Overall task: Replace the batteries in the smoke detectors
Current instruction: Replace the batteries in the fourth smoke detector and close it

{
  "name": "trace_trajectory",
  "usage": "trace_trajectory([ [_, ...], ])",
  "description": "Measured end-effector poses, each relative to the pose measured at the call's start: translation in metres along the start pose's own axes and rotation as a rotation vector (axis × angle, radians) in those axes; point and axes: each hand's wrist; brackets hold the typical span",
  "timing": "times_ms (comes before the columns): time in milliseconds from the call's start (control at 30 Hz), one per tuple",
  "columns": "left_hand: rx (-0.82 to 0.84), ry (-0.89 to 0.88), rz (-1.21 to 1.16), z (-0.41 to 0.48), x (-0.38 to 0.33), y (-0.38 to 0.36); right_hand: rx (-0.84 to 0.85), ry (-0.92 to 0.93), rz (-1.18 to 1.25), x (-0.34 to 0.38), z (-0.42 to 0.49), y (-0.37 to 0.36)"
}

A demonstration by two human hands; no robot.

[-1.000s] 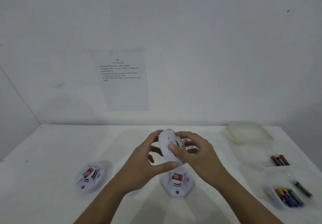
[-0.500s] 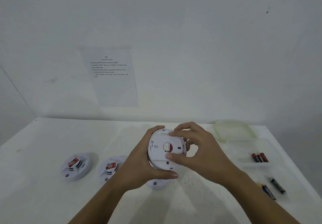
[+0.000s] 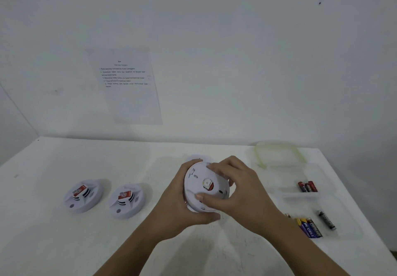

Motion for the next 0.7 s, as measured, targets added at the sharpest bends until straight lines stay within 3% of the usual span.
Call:
trace_trajectory([
  [533, 0.130, 0.022, 0.097, 0.035, -0.012, 0.000, 0.040, 0.005, -0.055, -0.008, 0.001, 0.028],
  [700, 0.100, 0.032, 0.095, 0.045, -0.010, -0.002, 0.005, 0.007, -0.069, -0.017, 0.005, 0.033],
])
Point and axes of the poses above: each hand's wrist, its own z-axis towards the middle knuckle, its own y-axis out of the back of the hand, x = y × z, and after that the axes turned 14 degrees about x, right-handed
